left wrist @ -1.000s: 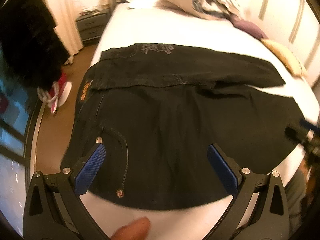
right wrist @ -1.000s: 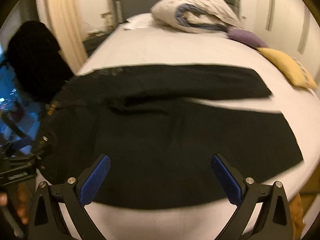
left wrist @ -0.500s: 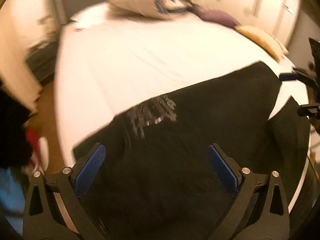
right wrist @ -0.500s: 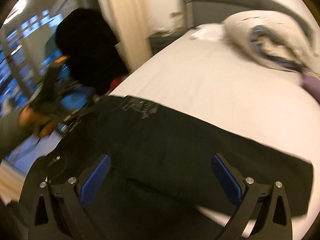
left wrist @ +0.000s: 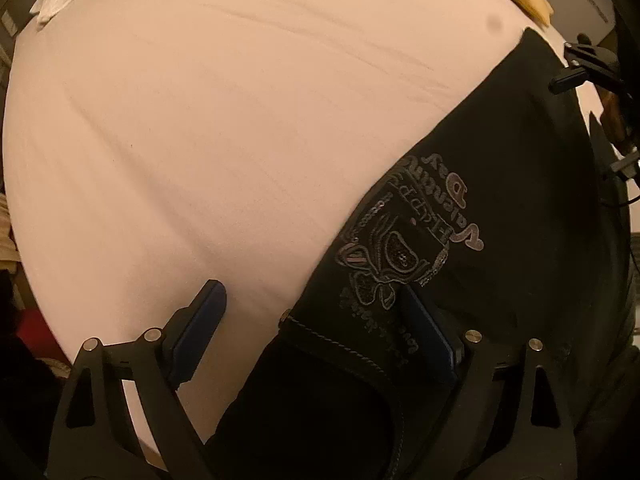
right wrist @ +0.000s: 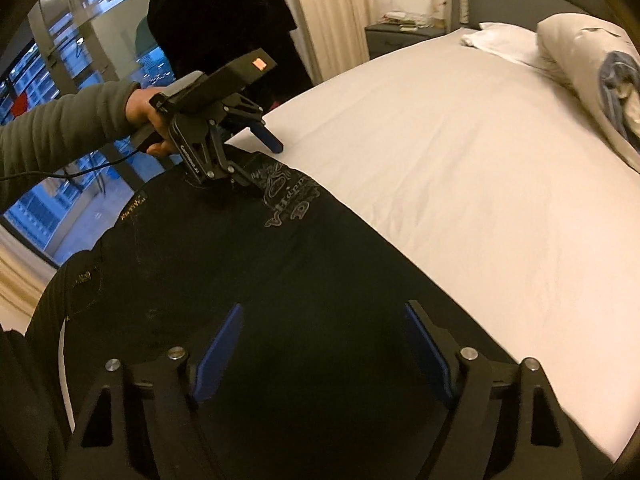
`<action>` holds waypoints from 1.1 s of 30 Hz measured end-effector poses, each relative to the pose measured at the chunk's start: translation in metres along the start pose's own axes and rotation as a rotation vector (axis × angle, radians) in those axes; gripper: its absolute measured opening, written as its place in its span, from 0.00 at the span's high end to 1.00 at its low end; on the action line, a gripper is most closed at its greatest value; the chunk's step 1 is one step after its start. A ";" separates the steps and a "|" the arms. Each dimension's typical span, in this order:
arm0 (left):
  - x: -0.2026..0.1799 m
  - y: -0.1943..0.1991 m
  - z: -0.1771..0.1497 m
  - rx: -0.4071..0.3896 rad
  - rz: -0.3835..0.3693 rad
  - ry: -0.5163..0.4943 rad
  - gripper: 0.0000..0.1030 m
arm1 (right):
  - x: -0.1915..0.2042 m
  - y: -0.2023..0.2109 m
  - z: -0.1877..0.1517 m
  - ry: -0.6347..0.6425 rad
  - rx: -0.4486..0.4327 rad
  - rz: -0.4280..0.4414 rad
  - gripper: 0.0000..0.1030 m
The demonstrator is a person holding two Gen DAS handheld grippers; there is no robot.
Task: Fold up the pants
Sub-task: 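Grasp the jeans waistband with the left gripper while the right gripper grasps the waistband beside it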
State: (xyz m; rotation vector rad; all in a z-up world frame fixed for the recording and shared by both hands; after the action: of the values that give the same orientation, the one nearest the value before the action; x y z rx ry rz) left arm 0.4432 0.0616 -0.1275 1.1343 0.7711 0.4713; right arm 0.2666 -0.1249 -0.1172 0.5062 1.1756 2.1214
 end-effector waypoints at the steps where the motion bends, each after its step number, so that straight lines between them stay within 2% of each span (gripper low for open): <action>1: 0.002 0.003 -0.001 -0.011 -0.004 0.008 0.25 | -0.001 -0.001 0.002 0.007 0.006 -0.003 0.24; 2: 0.003 0.006 -0.001 -0.020 -0.025 0.017 0.41 | -0.002 -0.003 0.005 0.014 0.012 -0.004 0.25; 4: 0.001 0.011 -0.003 -0.026 -0.067 0.025 0.63 | -0.006 -0.009 0.012 0.045 0.023 -0.018 0.28; 5: -0.002 0.013 -0.004 -0.025 -0.060 0.019 0.73 | -0.006 -0.012 0.016 0.062 0.031 -0.027 0.28; 7: -0.013 0.018 -0.007 -0.031 -0.030 -0.009 0.84 | -0.009 -0.014 0.022 0.079 0.047 -0.037 0.31; 8: -0.017 0.023 -0.009 -0.046 -0.015 -0.014 0.87 | -0.009 -0.016 0.024 0.089 0.054 -0.044 0.31; 13: -0.032 0.060 -0.026 -0.162 0.057 -0.035 0.91 | -0.012 -0.027 0.033 0.140 0.085 -0.071 0.45; 17: -0.052 0.087 -0.039 -0.241 0.097 -0.085 0.91 | -0.018 -0.034 0.040 0.137 0.096 -0.101 0.48; 20: -0.056 0.098 -0.047 -0.253 0.152 -0.145 0.91 | -0.024 -0.033 0.046 0.139 0.097 -0.113 0.48; 27: -0.095 0.090 -0.059 -0.284 0.186 -0.199 0.91 | -0.032 -0.046 0.046 0.163 0.188 -0.106 0.49; 29: -0.102 0.088 -0.061 -0.280 0.188 -0.206 0.91 | -0.035 -0.044 0.046 0.162 0.192 -0.100 0.58; 30: -0.102 0.088 -0.062 -0.278 0.195 -0.209 0.91 | -0.033 -0.042 0.045 0.162 0.193 -0.099 0.70; 31: -0.104 0.087 -0.062 -0.278 0.199 -0.207 0.91 | -0.034 -0.039 0.044 0.163 0.192 -0.102 0.78; 32: -0.102 0.089 -0.065 -0.279 0.199 -0.205 0.91 | -0.034 -0.036 0.043 0.167 0.192 -0.109 0.80; 33: -0.102 0.088 -0.071 -0.282 0.199 -0.204 0.91 | -0.036 -0.032 0.041 0.168 0.196 -0.115 0.88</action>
State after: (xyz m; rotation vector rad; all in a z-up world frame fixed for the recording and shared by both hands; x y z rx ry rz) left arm 0.3262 0.0686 -0.0299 0.9793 0.4009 0.6005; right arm 0.3283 -0.1128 -0.1235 0.3414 1.4815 1.9915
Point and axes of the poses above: each gripper's, at about its wrist camera, not at the fingertips, and y roughly against the way its jaws point, x to its left, z to its top, the point moved 2 cm from there along -y, roughly the way its jaws point, and after that the axes turned 10 degrees about -z, right-handed, at the moved point
